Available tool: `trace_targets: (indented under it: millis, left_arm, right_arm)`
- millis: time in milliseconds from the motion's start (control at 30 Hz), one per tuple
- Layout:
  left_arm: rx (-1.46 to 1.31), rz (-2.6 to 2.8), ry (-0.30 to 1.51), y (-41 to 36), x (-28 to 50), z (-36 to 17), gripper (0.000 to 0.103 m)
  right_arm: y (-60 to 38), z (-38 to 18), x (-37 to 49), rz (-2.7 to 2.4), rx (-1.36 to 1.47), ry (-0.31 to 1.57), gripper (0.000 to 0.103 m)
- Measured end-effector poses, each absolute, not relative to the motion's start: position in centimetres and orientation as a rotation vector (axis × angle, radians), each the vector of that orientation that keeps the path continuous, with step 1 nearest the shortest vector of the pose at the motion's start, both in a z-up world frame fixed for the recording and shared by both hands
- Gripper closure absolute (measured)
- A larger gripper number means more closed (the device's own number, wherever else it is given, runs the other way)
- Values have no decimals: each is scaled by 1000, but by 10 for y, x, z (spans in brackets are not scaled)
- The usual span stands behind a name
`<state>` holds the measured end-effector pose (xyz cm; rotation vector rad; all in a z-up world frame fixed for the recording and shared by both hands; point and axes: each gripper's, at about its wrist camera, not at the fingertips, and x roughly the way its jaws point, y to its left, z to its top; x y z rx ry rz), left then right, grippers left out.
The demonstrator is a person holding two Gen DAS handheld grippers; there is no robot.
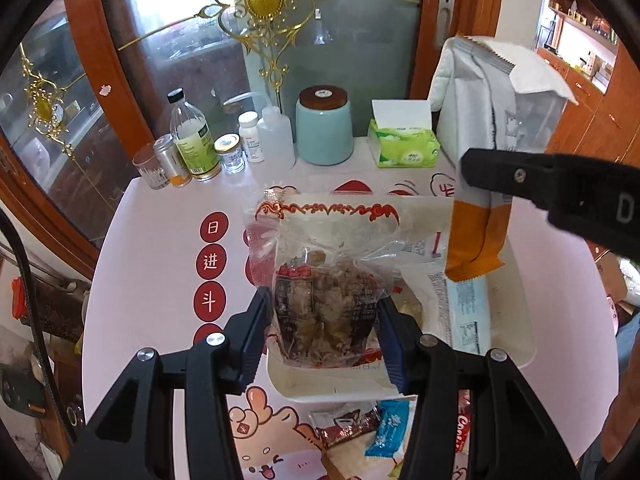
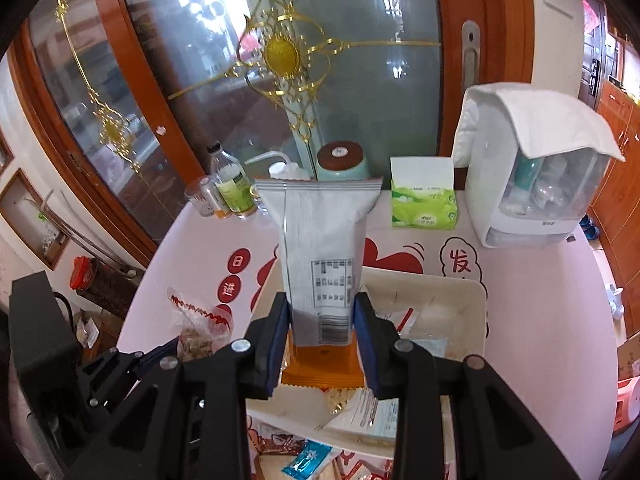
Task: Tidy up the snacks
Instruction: 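Carry both held packets over the white tray and open both grippers, then grasp the brown paper bag with the left gripper while the right grasps the blue wrapper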
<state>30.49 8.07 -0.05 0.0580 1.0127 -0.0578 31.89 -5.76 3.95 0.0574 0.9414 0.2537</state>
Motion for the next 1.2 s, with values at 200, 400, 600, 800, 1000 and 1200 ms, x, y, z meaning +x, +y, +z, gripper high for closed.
trace_targets:
  millis: [200, 400, 600, 800, 1000, 1200]
  left_arm:
    - [65, -54, 1059, 82, 319, -22, 24]
    - [54, -39, 1060, 89, 320, -27, 12]
    - [25, -25, 1045, 97, 313, -22, 12]
    - [72, -6, 1001, 91, 296, -8, 12]
    - [105, 5, 973, 87, 273, 6, 12]
    - [97, 15, 948, 87, 248, 23, 12]
  right_arm:
    - [-47, 14, 338, 261, 24, 990, 66]
    - [-45, 2, 343, 249, 17, 1001, 52]
    - [-46, 2, 339, 264, 36, 1007, 52]
    - [-47, 9, 325, 278, 47, 997, 52]
    - [-50, 22, 302, 294, 48, 974, 52]
    - [-56, 35, 273, 309, 51, 953, 52]
